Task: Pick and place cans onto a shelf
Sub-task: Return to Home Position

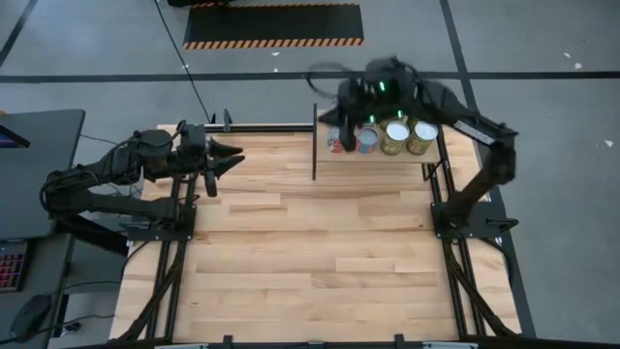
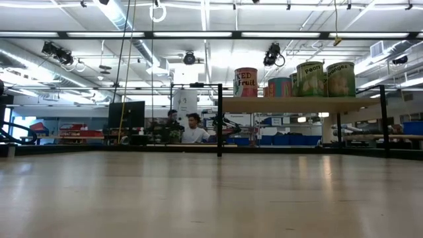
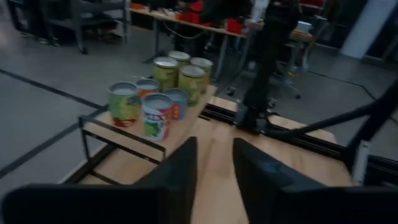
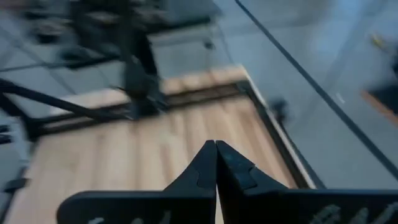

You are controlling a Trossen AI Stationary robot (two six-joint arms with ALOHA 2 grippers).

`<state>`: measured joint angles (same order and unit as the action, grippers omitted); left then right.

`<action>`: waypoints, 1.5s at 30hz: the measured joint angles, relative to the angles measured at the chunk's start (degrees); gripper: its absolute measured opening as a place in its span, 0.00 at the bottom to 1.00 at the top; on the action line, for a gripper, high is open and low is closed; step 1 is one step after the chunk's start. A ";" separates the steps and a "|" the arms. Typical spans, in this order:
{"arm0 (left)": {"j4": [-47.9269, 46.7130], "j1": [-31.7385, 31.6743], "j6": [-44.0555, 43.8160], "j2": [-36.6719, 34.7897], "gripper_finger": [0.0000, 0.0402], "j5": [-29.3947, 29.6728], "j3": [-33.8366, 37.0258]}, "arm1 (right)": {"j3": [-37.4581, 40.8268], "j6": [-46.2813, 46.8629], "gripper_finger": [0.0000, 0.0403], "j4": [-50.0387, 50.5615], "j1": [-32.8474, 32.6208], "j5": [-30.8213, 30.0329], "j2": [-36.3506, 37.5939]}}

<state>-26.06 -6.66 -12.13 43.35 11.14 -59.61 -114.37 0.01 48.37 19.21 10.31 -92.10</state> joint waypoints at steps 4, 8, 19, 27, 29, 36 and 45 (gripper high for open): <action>-0.07 -0.66 0.61 0.39 0.12 -4.65 0.00 | 12.50 2.04 0.01 -12.51 -7.89 -1.75 6.16; 1.87 -1.89 1.32 1.62 0.02 -9.84 0.04 | 26.18 8.38 0.01 -26.73 -14.39 -2.08 14.13; 12.63 -7.93 5.04 3.48 0.02 -14.74 0.04 | 45.64 15.17 0.03 -38.42 -22.50 1.77 33.21; 14.45 -8.61 -0.85 3.52 0.09 -11.54 0.04 | 49.10 2.93 0.04 -38.23 -22.09 0.24 37.02; 15.37 -8.44 -1.23 3.41 0.09 -11.89 0.04 | 49.96 0.15 0.04 -39.70 -21.87 -0.82 37.09; 5.53 -3.64 5.88 -0.45 0.07 -15.63 0.04 | 57.26 -2.25 0.04 -41.61 -20.84 3.86 42.16; 1.99 7.87 7.07 -3.30 0.08 -15.08 0.04 | 79.11 1.56 0.04 -53.55 -20.84 4.84 59.84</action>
<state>-24.07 1.21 -5.06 40.05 -3.94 -59.57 -35.27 1.57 -5.18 -1.63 15.16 -32.26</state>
